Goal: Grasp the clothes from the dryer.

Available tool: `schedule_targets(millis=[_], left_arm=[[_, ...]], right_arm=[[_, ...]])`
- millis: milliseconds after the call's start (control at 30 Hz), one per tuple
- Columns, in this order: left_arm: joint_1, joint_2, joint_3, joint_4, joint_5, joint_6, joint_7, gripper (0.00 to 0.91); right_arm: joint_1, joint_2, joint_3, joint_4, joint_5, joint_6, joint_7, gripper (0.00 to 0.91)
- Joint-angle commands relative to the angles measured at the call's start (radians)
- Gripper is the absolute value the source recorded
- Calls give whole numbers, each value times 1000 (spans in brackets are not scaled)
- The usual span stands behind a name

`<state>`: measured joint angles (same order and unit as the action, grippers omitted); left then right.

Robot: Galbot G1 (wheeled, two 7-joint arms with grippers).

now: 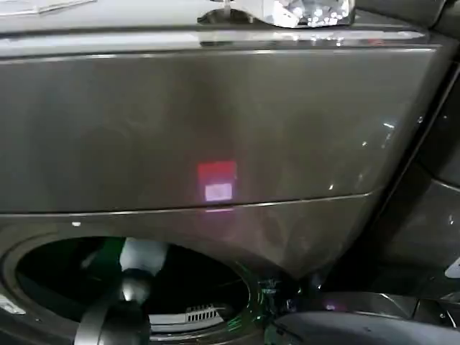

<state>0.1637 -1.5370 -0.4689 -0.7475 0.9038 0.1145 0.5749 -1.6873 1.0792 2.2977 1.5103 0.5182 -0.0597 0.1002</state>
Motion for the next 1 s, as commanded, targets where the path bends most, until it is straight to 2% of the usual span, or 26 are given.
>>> schedule_targets(millis=[33,133,267,367,500,700,1000], left_arm=[[-10,10,-21,31,367,-202,444,907],[-16,11,-36,40,387,-224,505,907],[-34,11,-50,97,424,-273,452,907],[-32,14,-46,114,298,-246,403,907],[-37,15,-49,134,298,-226,403,907],[-37,21,-50,164,275,-247,322,907],[-31,24,-52,216,270,-325,270,907]], right_arm=[[2,5,-5,6,-10,5,3,907],[2,7,-6,3,-12,8,3,907],[4,13,-13,10,-16,12,3,907],[6,20,-21,13,-25,23,4,907],[8,27,-29,17,-32,28,3,907],[13,34,-40,17,-37,38,3,907],[16,42,-49,15,-42,50,2,907]])
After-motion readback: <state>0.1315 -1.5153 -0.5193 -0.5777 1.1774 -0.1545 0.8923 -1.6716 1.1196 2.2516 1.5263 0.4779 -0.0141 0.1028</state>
